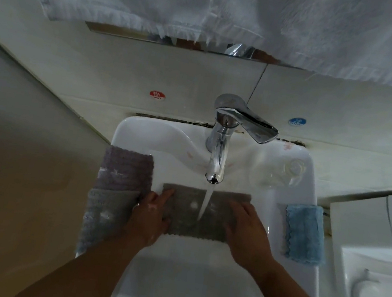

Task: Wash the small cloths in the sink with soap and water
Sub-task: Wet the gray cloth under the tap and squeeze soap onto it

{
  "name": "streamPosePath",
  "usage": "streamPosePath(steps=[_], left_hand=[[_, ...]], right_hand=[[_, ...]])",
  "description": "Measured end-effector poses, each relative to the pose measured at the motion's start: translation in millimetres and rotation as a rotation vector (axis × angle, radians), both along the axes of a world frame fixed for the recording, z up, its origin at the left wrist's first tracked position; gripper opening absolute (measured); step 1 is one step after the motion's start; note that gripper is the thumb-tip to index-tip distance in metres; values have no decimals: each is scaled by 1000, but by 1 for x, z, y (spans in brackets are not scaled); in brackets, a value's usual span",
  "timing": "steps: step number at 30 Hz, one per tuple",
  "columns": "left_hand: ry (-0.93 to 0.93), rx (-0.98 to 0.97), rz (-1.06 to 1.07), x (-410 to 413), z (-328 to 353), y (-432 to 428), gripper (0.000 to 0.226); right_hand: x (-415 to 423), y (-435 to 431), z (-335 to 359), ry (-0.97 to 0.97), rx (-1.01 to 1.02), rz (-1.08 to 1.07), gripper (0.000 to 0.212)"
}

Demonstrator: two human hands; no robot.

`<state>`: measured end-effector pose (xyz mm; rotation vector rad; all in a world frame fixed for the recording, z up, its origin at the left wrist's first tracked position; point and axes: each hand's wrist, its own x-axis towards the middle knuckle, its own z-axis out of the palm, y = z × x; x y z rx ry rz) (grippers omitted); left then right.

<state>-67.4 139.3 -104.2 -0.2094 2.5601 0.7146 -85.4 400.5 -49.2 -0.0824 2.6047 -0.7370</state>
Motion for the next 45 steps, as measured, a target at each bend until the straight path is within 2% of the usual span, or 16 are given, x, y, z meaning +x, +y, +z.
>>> streamPosePath(steps=[6,10,14,27,34,40,45], left_hand=[[-21,107,42,4,-5,-1,86],[3,99,62,9,-2,3,87],[2,154,42,15,1,15,86],[43,118,-77,25,11,41,88],[51,18,23,11,13,13,91],[44,28,155,20,8,-1,86],[36,2,178,27,11,-3,84]], right_hand=[[-1,1,-33,-64,121,40,80],[3,2,-33,-88,150,-1,90],[13,14,-34,-97,162,-34,92],[29,37,-32,-104,165,-125,95],[4,5,-30,-79,143,-82,94],[-5,-19,-35,-72,90,-41,94],[1,-19,-37,-69,95,6,96]])
